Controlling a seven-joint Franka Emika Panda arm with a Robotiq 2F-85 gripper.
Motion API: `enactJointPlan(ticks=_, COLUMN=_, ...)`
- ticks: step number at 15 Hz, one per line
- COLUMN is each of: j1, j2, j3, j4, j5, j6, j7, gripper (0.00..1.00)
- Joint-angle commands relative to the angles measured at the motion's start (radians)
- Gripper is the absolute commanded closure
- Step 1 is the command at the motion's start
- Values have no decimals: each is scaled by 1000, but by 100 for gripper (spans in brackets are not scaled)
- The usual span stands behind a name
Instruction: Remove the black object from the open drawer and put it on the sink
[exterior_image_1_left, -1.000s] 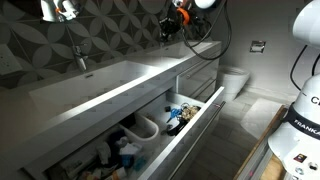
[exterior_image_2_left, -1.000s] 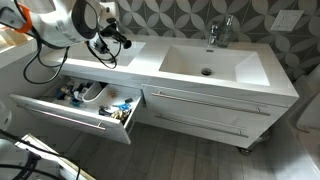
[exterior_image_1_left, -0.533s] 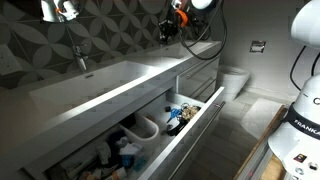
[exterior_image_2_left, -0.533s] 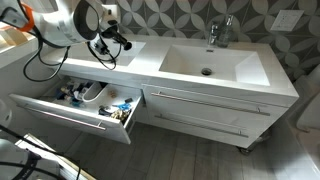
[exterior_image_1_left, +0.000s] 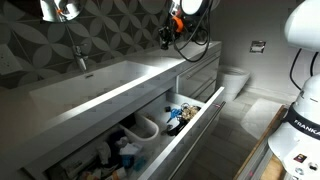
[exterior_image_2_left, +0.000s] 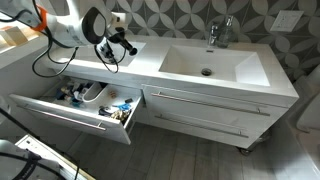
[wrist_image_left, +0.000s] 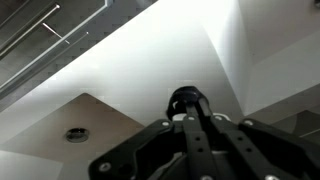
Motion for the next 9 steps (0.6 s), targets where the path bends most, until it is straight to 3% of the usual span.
enactJointPlan(ticks=1, j1=218, j2=-75, j3=-231, j4=18, j5=183, j6=43, j7=-128, gripper=98)
enactJointPlan(ticks=3, j1=362, j2=-63, j3=-381, j4=30, j5=284, j6=47, j7=-219, gripper=98)
enactJointPlan(ticks=4, j1=380, j2=-3, j3=-421, j4=47, j5=111, j6=34, j7=-96, gripper=98)
enactJointPlan(ticks=9, j1=652, j2=92, j3=-726, j4=139, j5=-112, j6=33, j7=24, gripper=98)
